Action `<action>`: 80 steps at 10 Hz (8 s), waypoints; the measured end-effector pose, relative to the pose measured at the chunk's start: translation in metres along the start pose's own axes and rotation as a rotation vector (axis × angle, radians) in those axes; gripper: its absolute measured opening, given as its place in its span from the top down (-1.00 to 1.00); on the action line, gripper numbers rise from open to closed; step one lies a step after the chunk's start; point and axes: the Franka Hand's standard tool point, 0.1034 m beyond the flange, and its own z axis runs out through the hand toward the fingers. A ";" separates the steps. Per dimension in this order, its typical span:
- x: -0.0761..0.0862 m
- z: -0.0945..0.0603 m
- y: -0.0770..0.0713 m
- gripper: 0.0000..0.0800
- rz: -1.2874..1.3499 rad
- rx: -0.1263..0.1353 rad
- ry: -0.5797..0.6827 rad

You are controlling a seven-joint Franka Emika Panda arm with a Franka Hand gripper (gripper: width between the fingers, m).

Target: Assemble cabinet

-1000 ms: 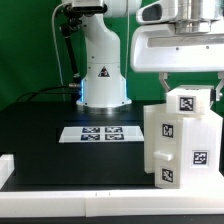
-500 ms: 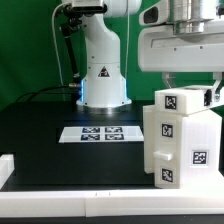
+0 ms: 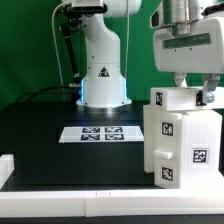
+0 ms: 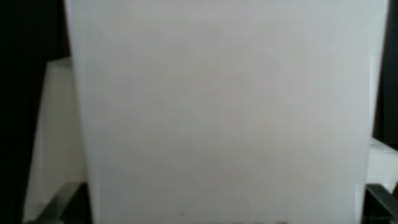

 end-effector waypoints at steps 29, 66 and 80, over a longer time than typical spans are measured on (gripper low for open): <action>0.018 -0.027 -0.035 -0.99 -2.068 -0.079 0.023; 0.025 -0.002 0.002 -0.40 -2.372 -0.195 0.003; 0.020 -0.001 0.001 -0.40 -1.457 -0.140 0.069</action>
Offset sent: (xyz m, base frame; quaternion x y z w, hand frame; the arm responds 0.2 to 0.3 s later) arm 0.0000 0.0000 0.0000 0.0000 0.0000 0.0000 1.0000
